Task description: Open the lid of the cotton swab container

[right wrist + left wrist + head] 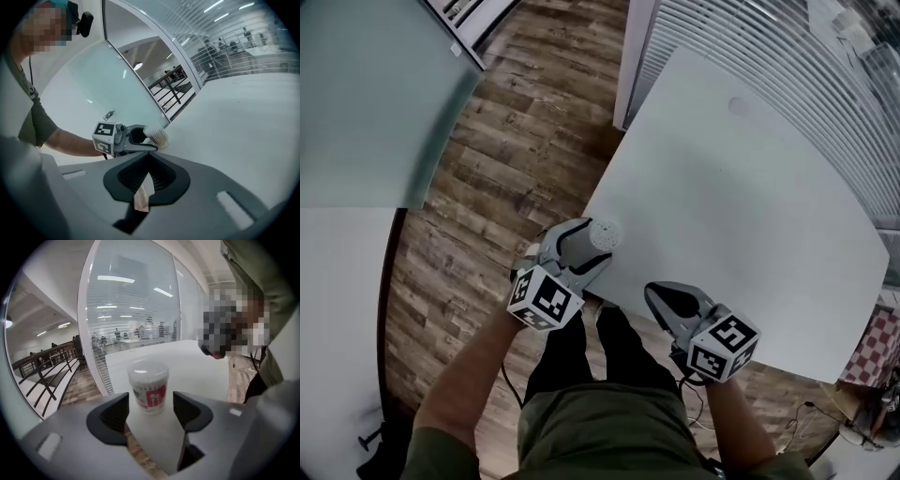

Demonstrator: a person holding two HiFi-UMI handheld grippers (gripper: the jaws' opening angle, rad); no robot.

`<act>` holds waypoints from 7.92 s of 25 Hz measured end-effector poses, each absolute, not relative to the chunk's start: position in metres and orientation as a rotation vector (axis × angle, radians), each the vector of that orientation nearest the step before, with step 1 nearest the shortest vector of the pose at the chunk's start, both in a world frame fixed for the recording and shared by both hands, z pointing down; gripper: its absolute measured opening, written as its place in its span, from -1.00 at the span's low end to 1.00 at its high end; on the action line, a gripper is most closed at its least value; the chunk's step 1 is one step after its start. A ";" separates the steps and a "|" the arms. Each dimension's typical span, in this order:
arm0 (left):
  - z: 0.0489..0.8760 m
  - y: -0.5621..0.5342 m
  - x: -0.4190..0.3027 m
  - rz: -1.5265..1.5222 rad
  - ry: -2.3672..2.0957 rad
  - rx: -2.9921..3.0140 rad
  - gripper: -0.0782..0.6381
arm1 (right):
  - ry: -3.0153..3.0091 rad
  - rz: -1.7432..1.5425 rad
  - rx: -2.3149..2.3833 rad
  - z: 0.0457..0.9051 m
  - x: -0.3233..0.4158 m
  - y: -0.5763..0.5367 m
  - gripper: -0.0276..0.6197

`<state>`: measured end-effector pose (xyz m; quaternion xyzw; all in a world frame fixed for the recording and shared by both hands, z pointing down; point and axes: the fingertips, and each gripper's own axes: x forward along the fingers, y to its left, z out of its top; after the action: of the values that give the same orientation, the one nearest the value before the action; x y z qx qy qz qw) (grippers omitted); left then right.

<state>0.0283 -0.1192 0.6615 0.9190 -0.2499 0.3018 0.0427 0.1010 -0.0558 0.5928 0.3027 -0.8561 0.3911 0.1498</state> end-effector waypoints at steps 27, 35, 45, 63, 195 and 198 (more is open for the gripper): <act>0.676 -0.129 0.043 0.989 -0.681 2.885 -0.01 | -2.413 1.162 0.924 0.606 0.105 -0.048 -0.89; 0.676 -0.129 0.041 0.956 -0.678 2.879 -0.04 | -2.396 1.163 0.939 0.603 0.103 -0.046 -0.89; 0.645 -0.126 0.030 0.910 -0.698 2.885 -0.05 | -2.430 1.110 0.960 0.582 0.092 -0.065 -0.89; 0.533 -0.124 -0.017 0.887 -0.782 2.862 -0.05 | -2.698 0.749 0.845 0.451 0.034 -0.106 -0.86; 0.350 -0.125 -0.005 0.614 -0.767 2.982 -0.08 | -3.119 0.349 0.477 0.255 -0.038 -0.141 -0.06; 0.348 -0.124 -0.005 0.604 -0.781 2.983 -0.09 | -3.135 0.356 0.507 0.253 -0.034 -0.141 -0.06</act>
<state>-0.0054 -0.1236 0.3481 0.9494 -0.2484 0.1923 -0.0003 -0.0338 -0.1407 0.2529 0.1586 -0.9807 0.1114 -0.0270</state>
